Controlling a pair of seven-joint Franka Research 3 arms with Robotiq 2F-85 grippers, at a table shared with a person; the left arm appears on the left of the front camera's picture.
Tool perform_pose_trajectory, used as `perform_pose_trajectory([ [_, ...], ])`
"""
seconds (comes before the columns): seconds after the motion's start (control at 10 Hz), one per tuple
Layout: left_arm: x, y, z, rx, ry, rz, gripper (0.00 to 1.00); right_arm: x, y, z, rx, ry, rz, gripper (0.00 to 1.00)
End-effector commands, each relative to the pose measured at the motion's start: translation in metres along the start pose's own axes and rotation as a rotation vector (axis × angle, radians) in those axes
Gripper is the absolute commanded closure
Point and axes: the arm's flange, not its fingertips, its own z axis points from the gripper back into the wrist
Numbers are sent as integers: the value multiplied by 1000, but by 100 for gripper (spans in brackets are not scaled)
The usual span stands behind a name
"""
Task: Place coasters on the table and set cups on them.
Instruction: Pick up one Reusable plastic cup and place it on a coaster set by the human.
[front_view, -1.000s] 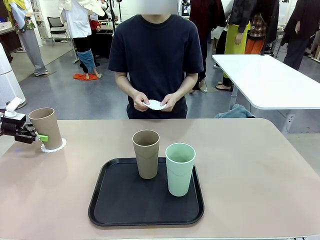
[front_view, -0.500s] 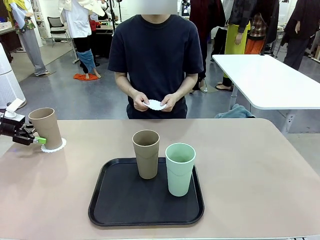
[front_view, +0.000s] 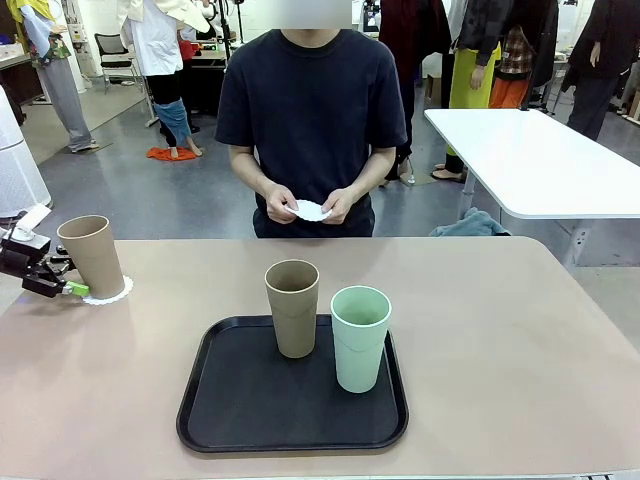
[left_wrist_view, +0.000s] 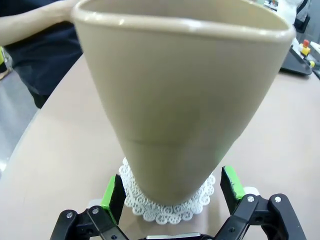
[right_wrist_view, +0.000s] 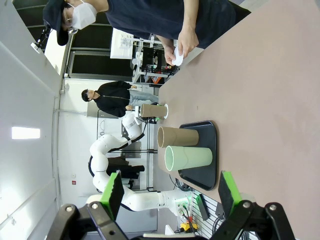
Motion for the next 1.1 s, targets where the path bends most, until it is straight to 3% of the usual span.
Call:
perform_pose_trajectory([
  [0.0, 14, -6, 22, 29, 127, 4, 0, 1, 0, 0, 13, 2, 4, 0],
  [0.2, 28, -17, 57, 85, 263, -18, 0, 1, 0, 0, 13, 2, 4, 0],
  [0.4, 57, -39, 86, 142, 272, 26, 0, 1, 0, 0, 13, 2, 4, 0],
  [0.6, 102, -79, 106, 260, 303, 176, 0, 1, 0, 0, 13, 2, 4, 0],
  [0.8, 137, -115, 113, 301, 294, 153, 0, 1, 0, 0, 13, 2, 4, 0],
  [1.0, 168, -143, 114, 304, 382, 140, 0, 1, 0, 0, 13, 2, 4, 0],
])
